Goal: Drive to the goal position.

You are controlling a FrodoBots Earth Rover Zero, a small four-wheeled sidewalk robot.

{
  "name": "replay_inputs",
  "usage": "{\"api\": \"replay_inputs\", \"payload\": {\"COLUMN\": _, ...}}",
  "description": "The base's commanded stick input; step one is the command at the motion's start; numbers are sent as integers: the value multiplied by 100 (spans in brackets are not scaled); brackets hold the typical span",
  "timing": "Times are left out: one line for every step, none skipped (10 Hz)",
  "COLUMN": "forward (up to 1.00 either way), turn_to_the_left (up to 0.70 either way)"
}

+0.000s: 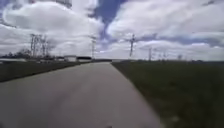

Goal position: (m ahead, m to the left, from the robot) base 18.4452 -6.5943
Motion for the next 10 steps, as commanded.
{"api": "replay_inputs", "payload": {"forward": 100, "turn_to_the_left": 0}}
{"api": "replay_inputs", "payload": {"forward": 100, "turn_to_the_left": 0}}
{"api": "replay_inputs", "payload": {"forward": 100, "turn_to_the_left": 0}}
{"api": "replay_inputs", "payload": {"forward": 100, "turn_to_the_left": 9}}
{"api": "replay_inputs", "payload": {"forward": 100, "turn_to_the_left": 0}}
{"api": "replay_inputs", "payload": {"forward": 100, "turn_to_the_left": 0}}
{"api": "replay_inputs", "payload": {"forward": 100, "turn_to_the_left": 0}}
{"api": "replay_inputs", "payload": {"forward": 100, "turn_to_the_left": 0}}
{"api": "replay_inputs", "payload": {"forward": 100, "turn_to_the_left": 0}}
{"api": "replay_inputs", "payload": {"forward": 100, "turn_to_the_left": 0}}
